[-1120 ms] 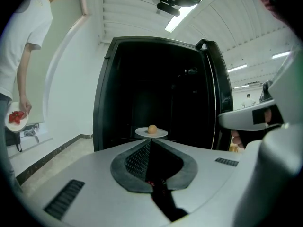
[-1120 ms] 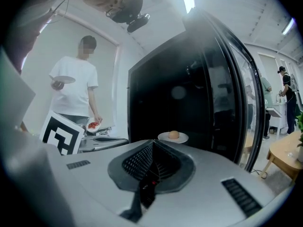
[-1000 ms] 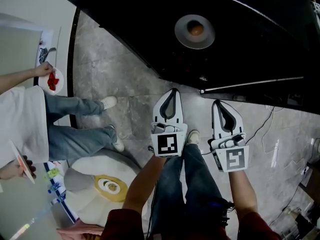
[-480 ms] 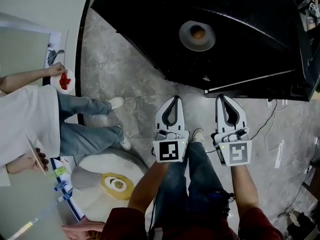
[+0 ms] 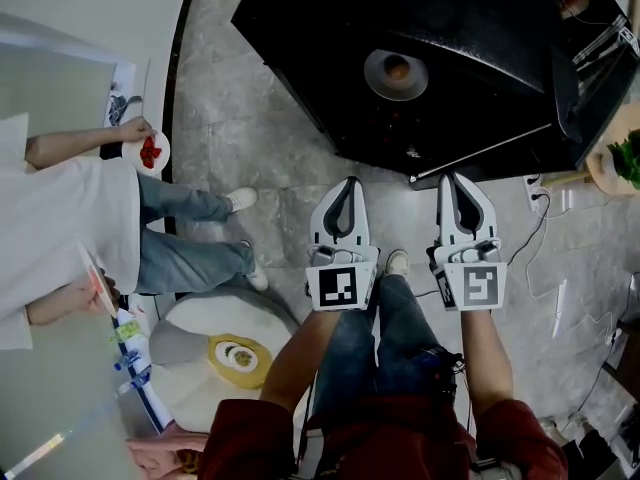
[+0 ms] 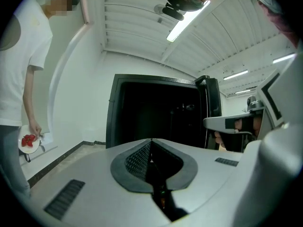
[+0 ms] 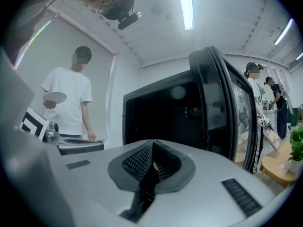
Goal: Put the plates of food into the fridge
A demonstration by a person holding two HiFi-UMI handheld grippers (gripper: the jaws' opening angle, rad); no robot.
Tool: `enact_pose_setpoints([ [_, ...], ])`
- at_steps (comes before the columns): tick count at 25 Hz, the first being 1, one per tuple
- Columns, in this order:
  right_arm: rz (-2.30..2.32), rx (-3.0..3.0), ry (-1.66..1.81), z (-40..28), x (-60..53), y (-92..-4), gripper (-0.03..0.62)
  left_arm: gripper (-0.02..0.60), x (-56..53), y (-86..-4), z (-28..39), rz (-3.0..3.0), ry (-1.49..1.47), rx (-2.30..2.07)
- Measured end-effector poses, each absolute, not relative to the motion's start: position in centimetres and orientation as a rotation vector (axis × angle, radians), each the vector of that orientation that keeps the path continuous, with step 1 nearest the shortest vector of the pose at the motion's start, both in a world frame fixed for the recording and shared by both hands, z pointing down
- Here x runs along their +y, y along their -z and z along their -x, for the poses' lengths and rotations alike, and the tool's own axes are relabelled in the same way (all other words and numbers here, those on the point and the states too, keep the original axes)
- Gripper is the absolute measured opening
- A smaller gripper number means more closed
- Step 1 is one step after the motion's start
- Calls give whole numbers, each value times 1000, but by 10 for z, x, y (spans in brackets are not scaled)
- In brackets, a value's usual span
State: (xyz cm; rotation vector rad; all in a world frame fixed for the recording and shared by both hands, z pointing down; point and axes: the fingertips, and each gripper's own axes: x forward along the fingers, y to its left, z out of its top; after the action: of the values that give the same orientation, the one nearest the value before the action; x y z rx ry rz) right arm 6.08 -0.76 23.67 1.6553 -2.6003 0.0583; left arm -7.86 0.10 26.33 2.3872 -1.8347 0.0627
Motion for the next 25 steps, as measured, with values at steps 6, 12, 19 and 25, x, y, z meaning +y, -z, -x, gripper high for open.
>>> enact_pose_setpoints([
  [6, -1672, -2608, -43, -62, 0, -212, 11, 6, 12, -235, 74, -2415, -54, -1820],
  [12, -1666, -2611, -18, -64, 8, -188, 11, 6, 23, -211, 71, -2438, -30, -1818],
  [19, -1632, -2628, 6, -61, 17, -168, 11, 6, 40, -189, 73, -2456, -43, -1826],
  [25, -1624, -2657, 13, -56, 16, -150, 11, 6, 45, -164, 93, -2433, -30, -1894],
])
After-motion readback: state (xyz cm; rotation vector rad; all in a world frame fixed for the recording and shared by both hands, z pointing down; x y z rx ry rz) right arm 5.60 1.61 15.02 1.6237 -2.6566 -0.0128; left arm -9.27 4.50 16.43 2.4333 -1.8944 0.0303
